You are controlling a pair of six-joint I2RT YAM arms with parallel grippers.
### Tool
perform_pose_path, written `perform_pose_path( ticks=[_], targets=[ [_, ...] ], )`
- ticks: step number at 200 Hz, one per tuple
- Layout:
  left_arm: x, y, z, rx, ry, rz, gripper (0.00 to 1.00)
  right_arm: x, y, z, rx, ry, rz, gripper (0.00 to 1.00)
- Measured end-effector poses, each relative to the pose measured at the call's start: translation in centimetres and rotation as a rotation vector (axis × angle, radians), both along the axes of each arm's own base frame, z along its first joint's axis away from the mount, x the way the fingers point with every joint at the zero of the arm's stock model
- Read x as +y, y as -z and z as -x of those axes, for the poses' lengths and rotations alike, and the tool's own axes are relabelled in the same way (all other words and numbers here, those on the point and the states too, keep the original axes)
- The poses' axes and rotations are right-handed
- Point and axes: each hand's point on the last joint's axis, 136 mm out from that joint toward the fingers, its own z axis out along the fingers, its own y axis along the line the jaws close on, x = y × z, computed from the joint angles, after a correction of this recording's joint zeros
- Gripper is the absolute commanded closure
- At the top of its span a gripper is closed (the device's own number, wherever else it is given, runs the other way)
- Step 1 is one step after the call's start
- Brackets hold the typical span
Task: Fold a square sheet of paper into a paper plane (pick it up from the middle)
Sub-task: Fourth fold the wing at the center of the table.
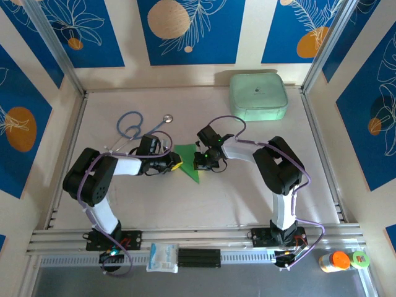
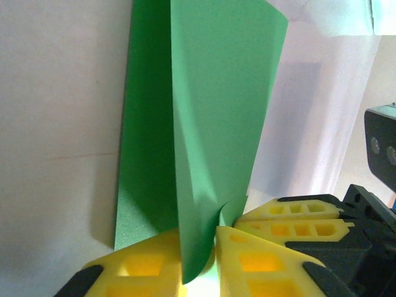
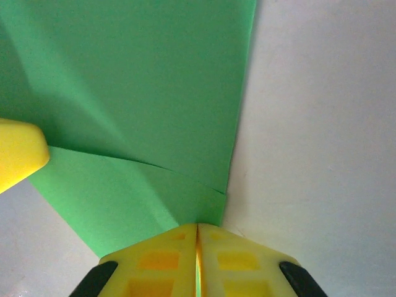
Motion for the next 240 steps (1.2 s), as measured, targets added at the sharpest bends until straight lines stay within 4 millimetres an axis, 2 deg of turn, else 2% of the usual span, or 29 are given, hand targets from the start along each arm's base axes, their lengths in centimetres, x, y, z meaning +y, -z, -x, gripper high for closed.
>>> perform_pose_path(
  ticks=[21, 61, 93, 111, 137, 182, 216, 240],
  targets=[
    [0.0, 0.0, 0.0, -0.006, 0.004, -0.003, 0.93, 0.1, -0.1, -0.1, -0.012, -0.013, -0.005, 0.85],
    [0.2, -0.2, -0.1, -0.008, -0.008, -0.013, 0.96, -0.3, -1.5, -0.6, -0.093, -0.041, -0.005, 0.73],
    [0.1, -1.9, -0.5, -0.030, -0.032, -0.035, 0.96, -0.9, -4.3, -1.3, -0.235, -0.049, -0.002, 0.68],
    [-0.1, -3.0, -0.8, -0.044, -0.053, -0.049, 0.96, -1.1, -5.0, -1.0, -0.306, -0.063, 0.012, 0.65],
    [-0.6, -3.8, -0.6, -0.042, -0.077, -0.086, 0.96, -0.8, -5.0, 0.6, -0.390, -0.126, 0.056, 0.64],
    [-0.6, -4.1, -0.5, -0.024, -0.134, -0.147, 0.96, 1.0, -4.8, 2.7, -0.526, -0.257, 0.119, 0.63],
    [-0.2, -3.8, -0.4, -0.001, -0.168, -0.170, 0.95, 2.0, -5.0, 2.9, -0.586, -0.299, 0.139, 0.64],
    [-0.2, -3.8, -0.4, 0.003, -0.177, -0.171, 0.95, 2.4, -4.0, 2.7, -0.593, -0.313, 0.170, 0.65]
  ],
)
